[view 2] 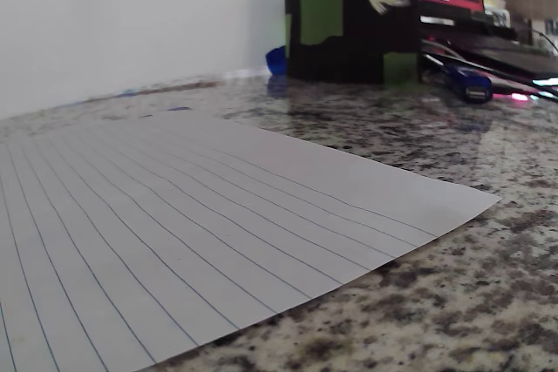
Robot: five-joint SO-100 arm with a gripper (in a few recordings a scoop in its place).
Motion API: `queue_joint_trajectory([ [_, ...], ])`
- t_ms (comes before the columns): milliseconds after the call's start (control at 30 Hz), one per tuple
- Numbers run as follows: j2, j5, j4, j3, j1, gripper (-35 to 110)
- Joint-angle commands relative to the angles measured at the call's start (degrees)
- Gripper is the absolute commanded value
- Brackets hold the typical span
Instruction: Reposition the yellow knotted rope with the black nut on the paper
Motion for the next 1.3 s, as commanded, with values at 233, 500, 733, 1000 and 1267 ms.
queue_joint_trajectory([
  [233, -1.67, 39.46, 7.38, 1.14, -5.54, 0],
  [500, 0.88, 51.77, 5.54, 10.11, -15.56, 0],
  [733, 6.77, 50.80, 6.50, 15.56, -30.23, 0],
  [1000, 16.87, 51.77, 6.86, 30.41, -36.47, 0],
  [1267, 19.07, 50.89, 9.67, 36.04, -42.36, 0],
])
